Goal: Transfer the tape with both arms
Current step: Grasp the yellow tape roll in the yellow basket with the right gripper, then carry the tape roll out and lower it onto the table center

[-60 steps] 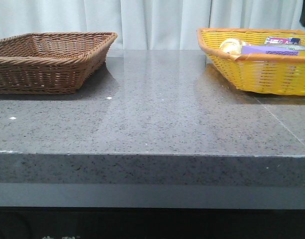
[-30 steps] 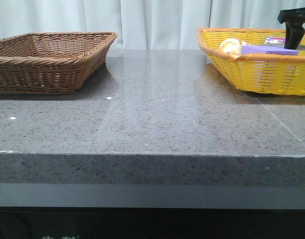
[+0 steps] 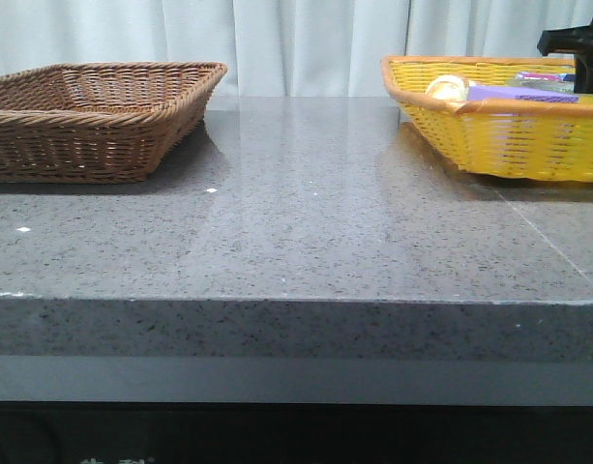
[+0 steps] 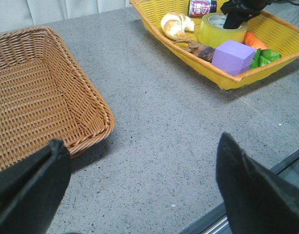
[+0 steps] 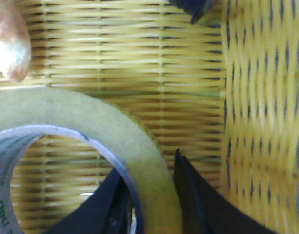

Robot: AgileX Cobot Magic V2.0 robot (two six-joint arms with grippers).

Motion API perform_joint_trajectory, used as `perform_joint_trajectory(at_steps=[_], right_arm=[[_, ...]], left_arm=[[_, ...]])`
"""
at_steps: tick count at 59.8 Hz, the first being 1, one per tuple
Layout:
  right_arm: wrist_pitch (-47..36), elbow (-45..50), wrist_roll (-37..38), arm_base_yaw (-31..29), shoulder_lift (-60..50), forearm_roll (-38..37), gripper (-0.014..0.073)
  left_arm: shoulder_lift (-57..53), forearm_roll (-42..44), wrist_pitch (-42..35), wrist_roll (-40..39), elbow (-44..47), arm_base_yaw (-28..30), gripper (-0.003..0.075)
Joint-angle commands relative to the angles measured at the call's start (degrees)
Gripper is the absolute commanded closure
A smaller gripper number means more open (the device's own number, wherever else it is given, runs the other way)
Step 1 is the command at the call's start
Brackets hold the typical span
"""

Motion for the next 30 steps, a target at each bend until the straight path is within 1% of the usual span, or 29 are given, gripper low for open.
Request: perform_joint_trajectory(at_steps=[1, 17, 25, 30], right_arm=[[0.41, -4.13, -0.63, -0.32, -4.68, 0.49, 0.0454], [1.84, -4.49, -1.50, 0.76, -11.34, 0.49, 0.0454], [3.53, -4.49, -3.16, 3.36, -15.62, 2.00, 0.0454], [4.12, -4.49, -3.47, 5.98, -17.94, 3.17, 0.0454]], left_arm=[[0.30, -0.58, -4.07, 0.00, -2.03, -0.50, 0.0120], [0.30, -0.58, -4.07, 0.00, -2.03, -0.50, 0.0120], [0.30, -0.58, -4.07, 0.00, -2.03, -0.50, 0.0120], [0.30, -0.58, -4.07, 0.00, -2.03, -0.50, 0.0120]])
